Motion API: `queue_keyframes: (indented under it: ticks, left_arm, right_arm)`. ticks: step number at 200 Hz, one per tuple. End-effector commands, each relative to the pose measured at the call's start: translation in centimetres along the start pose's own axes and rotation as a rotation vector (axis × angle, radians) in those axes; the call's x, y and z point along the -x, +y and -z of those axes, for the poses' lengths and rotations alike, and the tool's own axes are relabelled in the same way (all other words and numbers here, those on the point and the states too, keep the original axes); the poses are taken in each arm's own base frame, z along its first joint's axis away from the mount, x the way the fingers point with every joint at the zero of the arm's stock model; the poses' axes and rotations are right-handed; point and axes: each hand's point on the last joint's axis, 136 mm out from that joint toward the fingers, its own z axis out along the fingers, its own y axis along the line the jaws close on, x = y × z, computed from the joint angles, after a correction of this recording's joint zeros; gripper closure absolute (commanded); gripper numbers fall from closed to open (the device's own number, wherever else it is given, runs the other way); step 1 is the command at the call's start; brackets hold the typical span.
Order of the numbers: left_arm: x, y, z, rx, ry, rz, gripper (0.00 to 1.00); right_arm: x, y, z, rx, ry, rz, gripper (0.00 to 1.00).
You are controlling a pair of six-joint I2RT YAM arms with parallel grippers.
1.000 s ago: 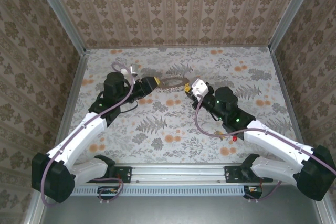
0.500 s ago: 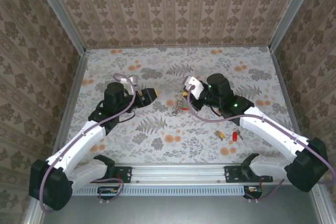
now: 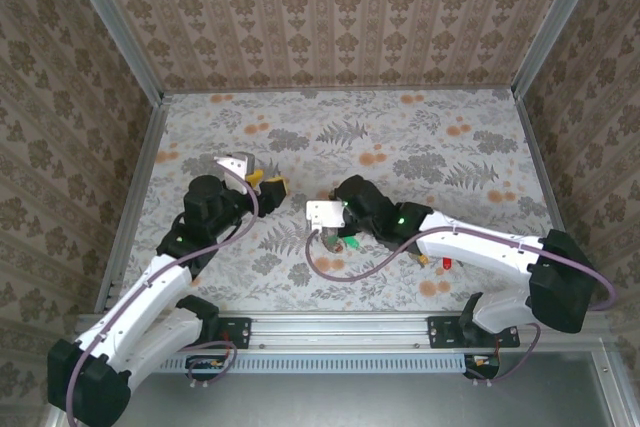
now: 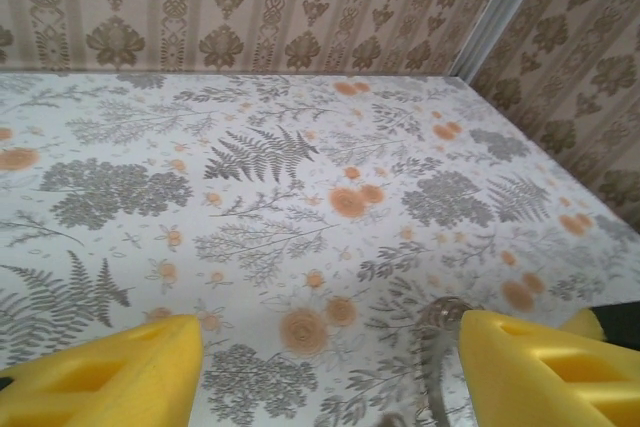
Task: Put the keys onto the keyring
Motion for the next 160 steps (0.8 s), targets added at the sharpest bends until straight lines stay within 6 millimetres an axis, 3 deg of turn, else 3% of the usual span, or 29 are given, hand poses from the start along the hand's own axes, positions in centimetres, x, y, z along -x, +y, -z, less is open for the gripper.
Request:
queue_keyframes:
  ticks: [1, 24, 37, 43, 82, 106, 129, 152, 160]
  left_arm:
    - [1.8, 0.3, 0.3, 0.023, -0.067, -0.091, 0.31]
    - [1.2, 1.2, 0.4, 0.076, -0.031, -0.089, 0.31]
    - [0.7, 1.8, 0.7, 0.106, -0.01, -0.078, 0.31]
    - [0.5, 1.8, 0.8, 0.109, -0.004, -0.074, 0.31]
    - [-0.3, 2.5, 1.8, 0.136, -0.034, 0.017, 0.32]
    - [-0.7, 2.6, 2.4, 0.137, -0.053, 0.049, 0.33]
    - [-0.8, 2.3, 2.8, 0.12, -0.068, 0.043, 0.35]
    - [-0.6, 0.9, 2.8, 0.037, -0.077, -0.002, 0.37]
    - [-0.5, 0.1, 2.8, -0.006, -0.082, -0.03, 0.38]
  right_arm:
    - [1.4, 0.7, 0.7, 0.044, -0.037, 0.017, 1.0]
    - [3.3, 4.9, 1.7, 0.287, -0.146, -0.108, 1.0]
    - [4.3, 6.1, 2.2, 0.378, -0.186, -0.245, 1.0]
    - [4.4, 7.5, 1.6, 0.447, -0.184, -0.285, 1.0]
    - [5.5, 10.7, 0.4, 0.594, -0.168, -0.437, 1.0]
    - [6.2, 11.2, 0.6, 0.593, -0.182, -0.421, 1.0]
    - [5.4, 10.4, 0.6, 0.501, -0.169, -0.377, 1.0]
    - [5.1, 7.3, 1.2, 0.405, -0.237, -0.409, 1.0]
    - [5.5, 5.6, 2.4, 0.391, -0.303, -0.429, 1.0]
